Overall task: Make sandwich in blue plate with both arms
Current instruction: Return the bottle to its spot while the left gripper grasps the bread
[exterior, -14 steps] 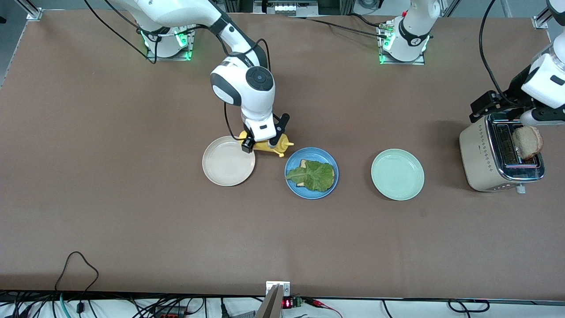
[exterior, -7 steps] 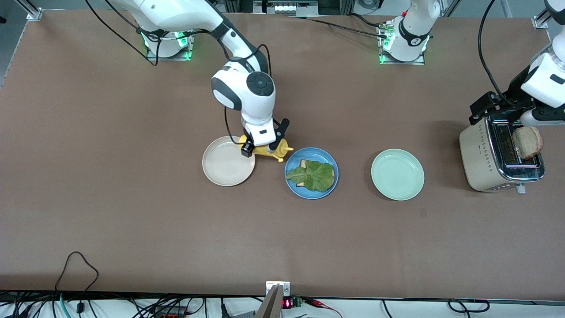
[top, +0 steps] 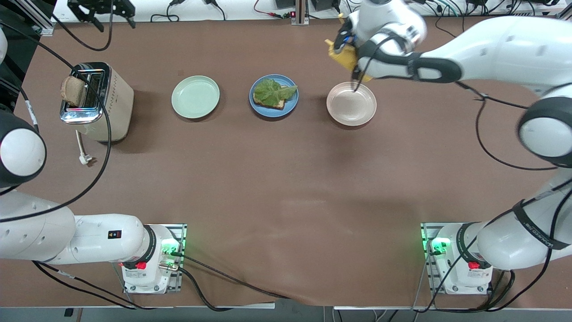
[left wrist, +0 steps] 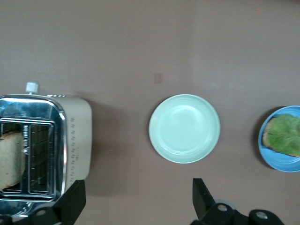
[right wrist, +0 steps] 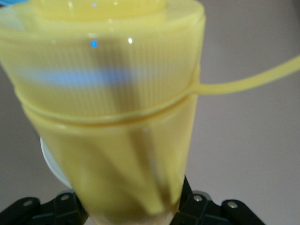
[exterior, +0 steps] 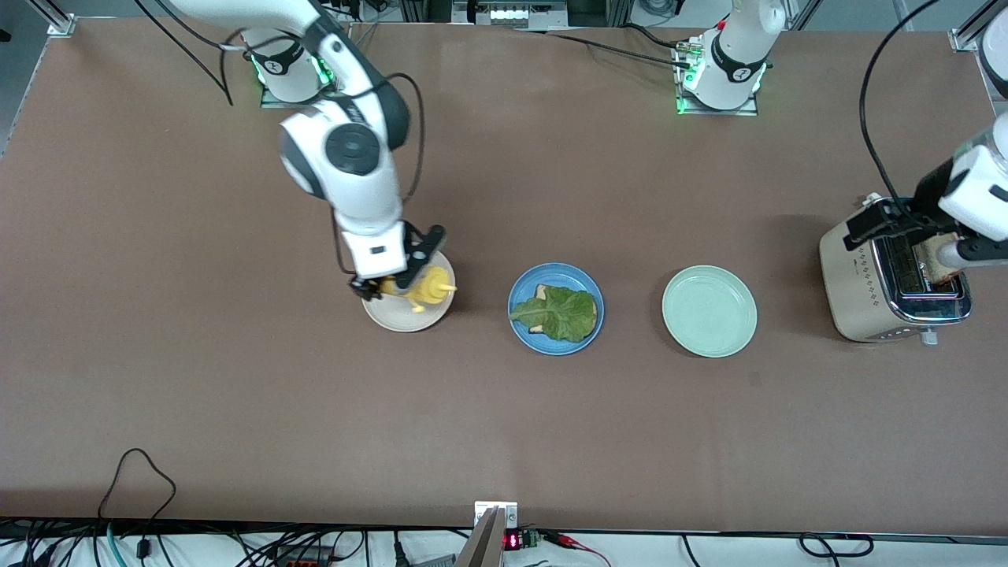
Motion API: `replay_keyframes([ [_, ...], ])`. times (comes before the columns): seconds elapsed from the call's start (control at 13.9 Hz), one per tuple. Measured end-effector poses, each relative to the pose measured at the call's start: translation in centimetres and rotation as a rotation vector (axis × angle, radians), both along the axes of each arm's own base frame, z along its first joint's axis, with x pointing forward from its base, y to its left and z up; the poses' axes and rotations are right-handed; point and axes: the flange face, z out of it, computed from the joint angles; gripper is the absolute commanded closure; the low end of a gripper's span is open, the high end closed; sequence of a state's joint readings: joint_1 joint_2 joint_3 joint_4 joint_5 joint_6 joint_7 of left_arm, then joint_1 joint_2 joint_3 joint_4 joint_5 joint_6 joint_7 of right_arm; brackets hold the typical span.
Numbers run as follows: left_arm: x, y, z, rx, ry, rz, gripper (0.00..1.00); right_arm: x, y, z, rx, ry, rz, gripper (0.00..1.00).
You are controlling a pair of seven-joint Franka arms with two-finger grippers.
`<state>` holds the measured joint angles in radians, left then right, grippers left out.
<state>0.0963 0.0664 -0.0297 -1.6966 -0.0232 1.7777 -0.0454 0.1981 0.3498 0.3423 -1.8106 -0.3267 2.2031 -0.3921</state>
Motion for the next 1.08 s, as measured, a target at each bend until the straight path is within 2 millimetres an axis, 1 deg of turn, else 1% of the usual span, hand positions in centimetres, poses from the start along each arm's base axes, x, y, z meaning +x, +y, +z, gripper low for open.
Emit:
replay_keyframes([
  [0.07,0.1,2.7,-0.8,0.000,0.012,-0.001,0.00,0.2,-2.3,1.1,0.009,0.009,0.010,1.00],
  [0.22,-0.1,9.9,-3.1,-0.007,0.046,0.020,0.00,0.5,-7.4,2.9,0.032,0.033,0.051,1.00],
  [0.36,-0.5,16.4,-6.4,-0.022,0.091,0.038,0.00,0.8,-12.3,4.1,0.069,0.058,0.112,1.00],
  [0.43,-0.7,19.1,-8.2,-0.029,0.113,0.029,0.00,1.0,-14.8,4.3,0.092,0.068,0.143,1.00],
  [0.5,-0.9,21.4,-9.9,-0.038,0.133,0.016,0.00,1.3,-17.5,4.4,0.116,0.075,0.181,1.00],
  [0.57,-1.1,23.2,-11.5,-0.051,0.151,0.001,0.00,1.6,-20.3,4.4,0.145,0.079,0.220,1.00],
  [0.65,-1.2,24.5,-13.0,-0.064,0.168,-0.013,0.00,1.9,-22.9,4.2,0.177,0.081,0.252,1.00],
  [0.72,-1.3,25.3,-14.5,-0.077,0.184,-0.030,0.00,1.9,-25.5,3.7,0.207,0.082,0.281,1.00],
  [0.79,-1.3,25.7,-15.7,-0.088,0.199,-0.043,0.08,1.9,-27.8,3.3,0.233,0.080,0.307,1.00],
  [0.93,-1.3,25.9,-17.6,-0.106,0.223,-0.069,0.53,1.6,-32.0,1.9,0.302,0.073,0.352,1.00],
  [1.01,-1.3,26.0,-18.2,-0.113,0.231,-0.084,0.68,1.3,-33.9,1.0,0.342,0.069,0.369,1.00],
  [1.08,-1.5,26.2,-18.6,-0.119,0.238,-0.091,0.87,1.1,-35.6,-0.1,0.383,0.065,0.382,1.00],
])
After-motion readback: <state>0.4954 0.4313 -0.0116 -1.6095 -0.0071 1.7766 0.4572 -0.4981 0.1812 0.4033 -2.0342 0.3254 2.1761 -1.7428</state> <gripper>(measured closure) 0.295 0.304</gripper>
